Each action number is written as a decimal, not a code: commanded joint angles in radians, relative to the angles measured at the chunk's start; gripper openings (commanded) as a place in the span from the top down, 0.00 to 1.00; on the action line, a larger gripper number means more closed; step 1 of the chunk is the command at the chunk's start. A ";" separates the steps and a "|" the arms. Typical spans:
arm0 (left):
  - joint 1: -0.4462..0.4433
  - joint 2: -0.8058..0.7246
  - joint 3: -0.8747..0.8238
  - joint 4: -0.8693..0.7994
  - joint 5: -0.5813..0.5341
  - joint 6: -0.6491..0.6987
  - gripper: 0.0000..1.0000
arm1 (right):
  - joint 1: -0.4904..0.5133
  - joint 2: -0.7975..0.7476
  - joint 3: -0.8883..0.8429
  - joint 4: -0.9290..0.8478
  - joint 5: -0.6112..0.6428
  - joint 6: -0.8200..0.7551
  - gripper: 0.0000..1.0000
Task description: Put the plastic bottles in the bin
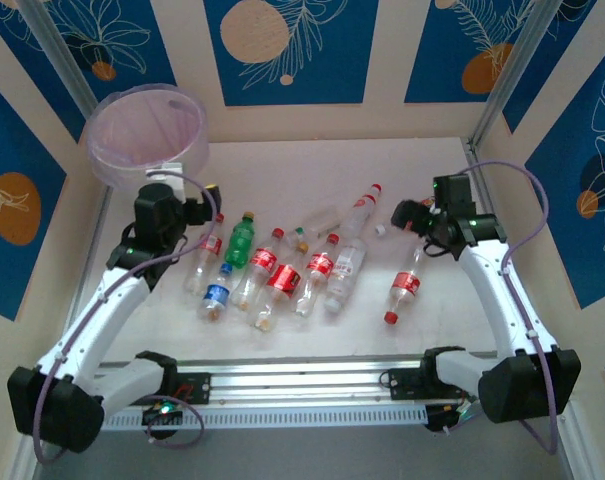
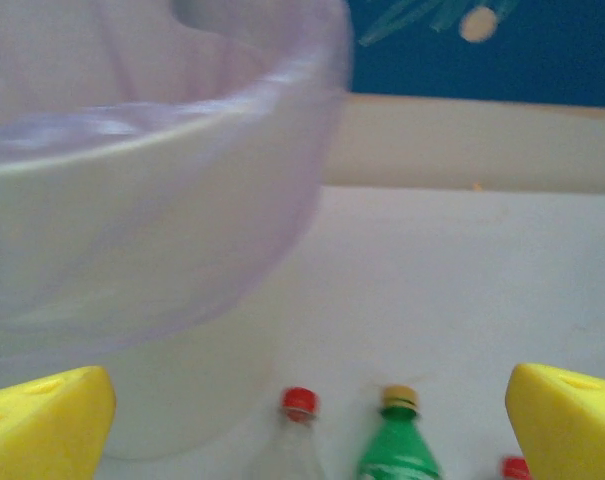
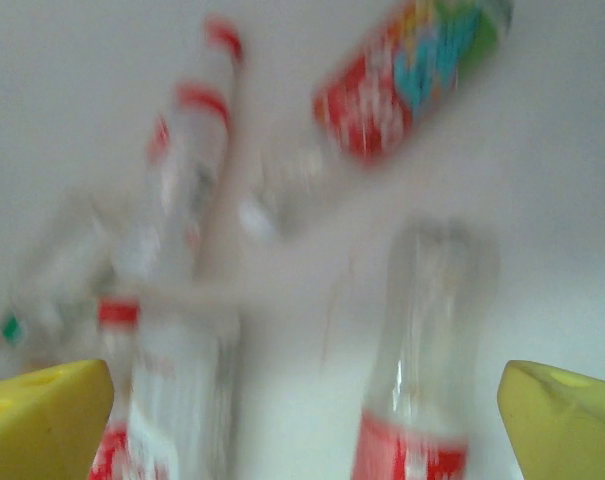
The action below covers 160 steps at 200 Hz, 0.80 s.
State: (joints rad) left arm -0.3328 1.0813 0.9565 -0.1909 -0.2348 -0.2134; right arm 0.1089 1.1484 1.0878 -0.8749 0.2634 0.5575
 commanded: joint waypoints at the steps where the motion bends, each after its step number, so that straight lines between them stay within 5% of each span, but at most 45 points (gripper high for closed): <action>1: -0.086 0.088 0.122 -0.279 -0.033 -0.050 0.00 | 0.006 -0.012 -0.070 -0.291 -0.083 0.114 0.01; 29: -0.148 0.191 0.238 -0.366 -0.013 -0.051 0.00 | 0.001 0.008 -0.172 -0.249 -0.166 0.145 0.01; 105: -0.189 0.253 0.238 -0.230 0.197 -0.215 0.00 | -0.030 0.123 -0.348 0.040 -0.187 0.173 0.00; 160: -0.190 0.295 0.247 -0.174 0.279 -0.270 0.00 | -0.057 0.160 -0.393 0.164 -0.172 0.159 0.16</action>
State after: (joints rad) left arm -0.5140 1.3575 1.1721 -0.4240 -0.0334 -0.4347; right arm 0.0551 1.2984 0.7029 -0.7719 0.0971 0.7158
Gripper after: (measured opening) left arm 0.999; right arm 0.881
